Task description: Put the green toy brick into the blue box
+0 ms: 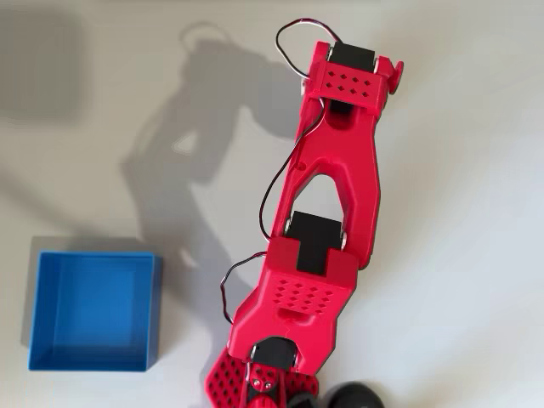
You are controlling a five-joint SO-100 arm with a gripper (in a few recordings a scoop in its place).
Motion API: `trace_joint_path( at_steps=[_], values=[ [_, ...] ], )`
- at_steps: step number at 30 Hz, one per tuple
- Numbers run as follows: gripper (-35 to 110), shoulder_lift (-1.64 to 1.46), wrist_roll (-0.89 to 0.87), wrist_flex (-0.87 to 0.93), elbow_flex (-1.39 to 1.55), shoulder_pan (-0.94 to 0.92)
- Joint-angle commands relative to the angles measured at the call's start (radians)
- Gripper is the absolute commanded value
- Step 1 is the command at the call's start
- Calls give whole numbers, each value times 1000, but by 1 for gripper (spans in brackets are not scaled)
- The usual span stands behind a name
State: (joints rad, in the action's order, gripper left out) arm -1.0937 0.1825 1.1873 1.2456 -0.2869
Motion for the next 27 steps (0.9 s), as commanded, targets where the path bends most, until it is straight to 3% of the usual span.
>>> trace_joint_path(
  at_steps=[1,18,27],
  values=[
    [0,-32,-15,-17,-57,6],
    [0,-72,15,2,-2,3],
    [0,-463,12,9,179,138]
  ],
)
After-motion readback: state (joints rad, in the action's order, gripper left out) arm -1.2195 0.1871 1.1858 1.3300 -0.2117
